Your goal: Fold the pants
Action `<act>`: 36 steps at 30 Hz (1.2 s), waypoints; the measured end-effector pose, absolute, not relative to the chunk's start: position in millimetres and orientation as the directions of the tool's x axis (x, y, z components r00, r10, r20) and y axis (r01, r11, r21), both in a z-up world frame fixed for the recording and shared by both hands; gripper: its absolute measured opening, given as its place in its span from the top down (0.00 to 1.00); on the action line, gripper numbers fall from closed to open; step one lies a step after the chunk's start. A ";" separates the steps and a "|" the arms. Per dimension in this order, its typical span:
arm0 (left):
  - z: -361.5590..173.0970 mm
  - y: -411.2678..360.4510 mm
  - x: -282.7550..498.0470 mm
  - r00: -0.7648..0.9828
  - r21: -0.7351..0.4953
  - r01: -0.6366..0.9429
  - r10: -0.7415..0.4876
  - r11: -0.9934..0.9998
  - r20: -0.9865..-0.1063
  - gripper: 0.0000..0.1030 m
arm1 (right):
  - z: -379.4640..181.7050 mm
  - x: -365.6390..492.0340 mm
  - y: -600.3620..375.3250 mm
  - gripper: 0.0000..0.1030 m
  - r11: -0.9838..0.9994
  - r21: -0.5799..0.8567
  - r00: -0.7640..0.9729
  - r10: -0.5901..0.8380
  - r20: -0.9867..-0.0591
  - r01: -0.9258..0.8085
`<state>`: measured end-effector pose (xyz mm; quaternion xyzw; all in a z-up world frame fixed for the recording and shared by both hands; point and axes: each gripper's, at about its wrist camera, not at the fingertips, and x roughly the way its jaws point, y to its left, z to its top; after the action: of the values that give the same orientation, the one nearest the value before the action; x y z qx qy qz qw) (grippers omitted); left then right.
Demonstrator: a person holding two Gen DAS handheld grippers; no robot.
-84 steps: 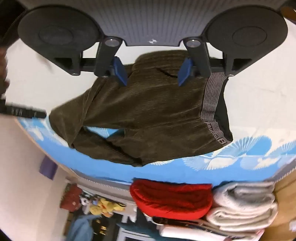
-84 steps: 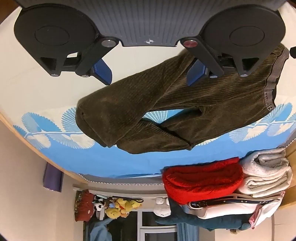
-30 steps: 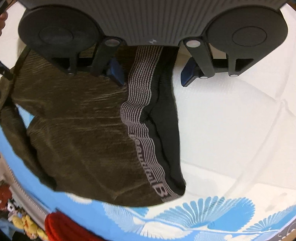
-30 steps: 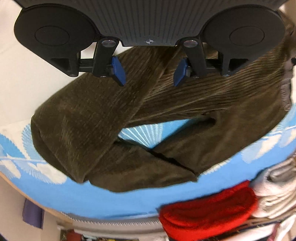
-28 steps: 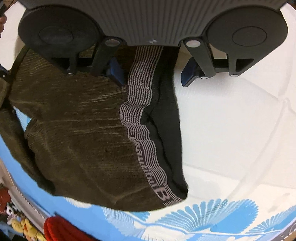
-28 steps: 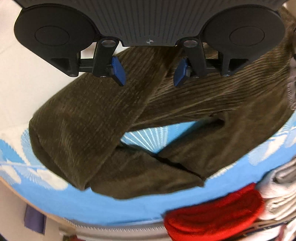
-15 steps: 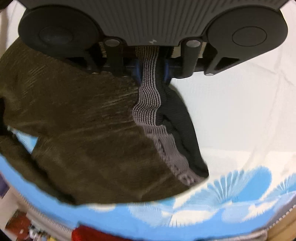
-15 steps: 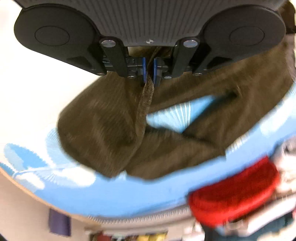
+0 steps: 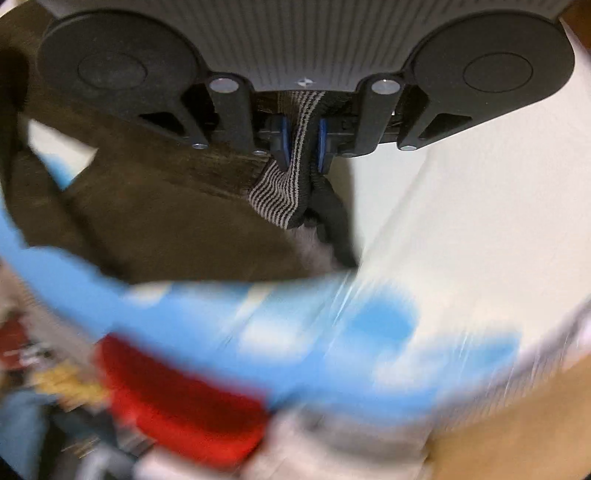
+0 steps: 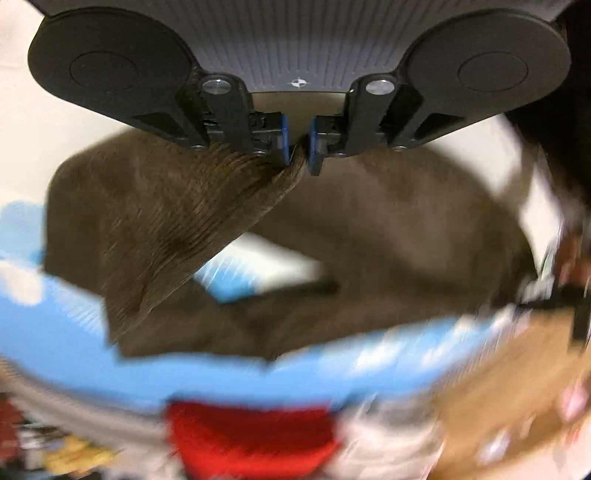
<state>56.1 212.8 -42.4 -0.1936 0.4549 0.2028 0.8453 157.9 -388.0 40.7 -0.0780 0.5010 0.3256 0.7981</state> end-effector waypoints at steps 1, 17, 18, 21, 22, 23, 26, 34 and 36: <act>-54.0 217.1 57.2 0.437 -0.132 -0.539 0.142 0.832 -0.888 0.81 | 33.5 155.2 -385.5 0.85 0.763 0.186 0.250 0.415 -0.875 -0.619; -78.3 208.5 86.7 0.356 -0.103 -0.578 0.136 0.809 -0.925 0.34 | 17.1 267.2 -409.5 0.51 0.982 0.181 0.523 0.178 -0.834 -0.044; -79.3 207.2 88.1 0.351 -0.099 -0.571 0.133 0.815 -0.927 0.32 | 7.1 275.1 -402.2 0.50 0.983 0.179 0.522 0.166 -0.836 -0.025; -81.5 205.0 93.0 0.331 -0.075 -0.542 0.131 0.837 -0.935 0.31 | -6.8 298.9 -388.9 0.48 0.985 0.172 0.510 0.141 -0.849 0.013; -81.1 205.4 94.8 0.328 -0.072 -0.535 0.129 0.842 -0.936 0.30 | -12.2 306.5 -383.0 0.47 0.986 0.168 0.503 0.139 -0.853 0.014; -80.5 206.2 95.8 0.329 -0.071 -0.530 0.128 0.845 -0.935 0.30 | -16.3 313.7 -377.3 0.46 0.987 0.159 0.496 0.134 -0.858 0.008; -76.3 211.9 97.6 0.335 -0.074 -0.524 0.125 0.848 -0.934 0.30 | -30.8 325.6 -364.3 0.46 0.993 0.113 0.480 0.111 -0.870 -0.025; -69.6 220.0 91.2 0.330 -0.071 -0.539 0.134 0.839 -0.934 0.30 | -49.5 330.2 -353.3 0.95 0.988 0.053 0.403 0.108 -0.909 -0.144; -68.4 216.8 88.5 0.332 -0.074 -0.539 0.131 0.839 -0.934 0.30 | -39.4 323.3 -362.0 0.96 0.985 0.045 0.425 0.113 -0.898 -0.167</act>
<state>88.5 216.8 -68.4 -0.1893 0.5379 0.2110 0.7939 323.3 -362.0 -39.4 -0.0256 0.5297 0.0828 0.8438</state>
